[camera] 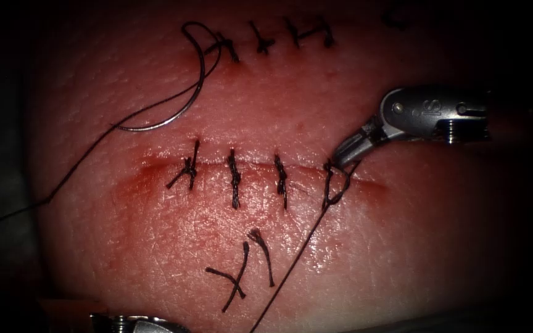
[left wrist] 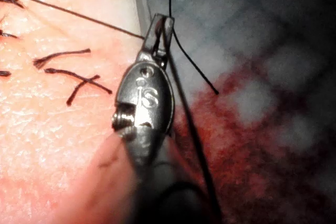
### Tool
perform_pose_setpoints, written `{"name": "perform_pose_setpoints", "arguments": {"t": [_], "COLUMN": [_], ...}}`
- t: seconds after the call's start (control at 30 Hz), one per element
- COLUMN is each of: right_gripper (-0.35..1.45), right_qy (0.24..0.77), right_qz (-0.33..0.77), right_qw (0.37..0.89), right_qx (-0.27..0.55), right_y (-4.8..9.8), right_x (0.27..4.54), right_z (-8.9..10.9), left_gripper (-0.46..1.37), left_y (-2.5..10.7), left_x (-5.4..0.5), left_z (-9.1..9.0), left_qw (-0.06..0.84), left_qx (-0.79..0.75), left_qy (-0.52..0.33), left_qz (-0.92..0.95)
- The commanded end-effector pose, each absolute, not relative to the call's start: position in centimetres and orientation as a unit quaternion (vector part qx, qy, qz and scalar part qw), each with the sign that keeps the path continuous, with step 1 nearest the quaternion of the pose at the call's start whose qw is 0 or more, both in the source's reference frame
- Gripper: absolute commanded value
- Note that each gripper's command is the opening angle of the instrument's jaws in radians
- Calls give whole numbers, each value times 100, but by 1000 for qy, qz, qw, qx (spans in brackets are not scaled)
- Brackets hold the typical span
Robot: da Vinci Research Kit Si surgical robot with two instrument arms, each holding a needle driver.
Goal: Wound Closure
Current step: Pull up with right jaws and down with left grasper
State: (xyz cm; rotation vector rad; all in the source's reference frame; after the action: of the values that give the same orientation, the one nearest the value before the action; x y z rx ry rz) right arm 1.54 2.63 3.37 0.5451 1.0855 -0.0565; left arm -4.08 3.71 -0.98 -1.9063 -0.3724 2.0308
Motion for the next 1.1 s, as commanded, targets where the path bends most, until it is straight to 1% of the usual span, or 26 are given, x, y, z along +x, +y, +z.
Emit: {"name": "perform_pose_setpoints", "arguments": {"t": [0.03,0.4,0.5,0.63,1.1], "right_gripper": [-35,-35,-35,-35,-35], "right_qy": [509,513,514,513,508], "right_qz": [-24,2,0,-1,-2], "right_qw": [825,832,834,835,846], "right_qx": [245,208,203,197,165], "right_y": [265,281,283,287,299], "right_x": [154,154,155,156,156], "right_z": [337,345,346,349,356], "left_gripper": [-35,-35,-35,-35,-35], "left_y": [369,349,338,324,296], "left_x": [-408,-406,-407,-410,-423], "left_z": [-99,-110,-109,-109,-102], "left_qw": [162,150,154,150,137], "left_qx": [-671,-676,-697,-716,-723], "left_qy": [-133,-136,-176,-205,-242], "left_qz": [711,709,678,650,632]}}
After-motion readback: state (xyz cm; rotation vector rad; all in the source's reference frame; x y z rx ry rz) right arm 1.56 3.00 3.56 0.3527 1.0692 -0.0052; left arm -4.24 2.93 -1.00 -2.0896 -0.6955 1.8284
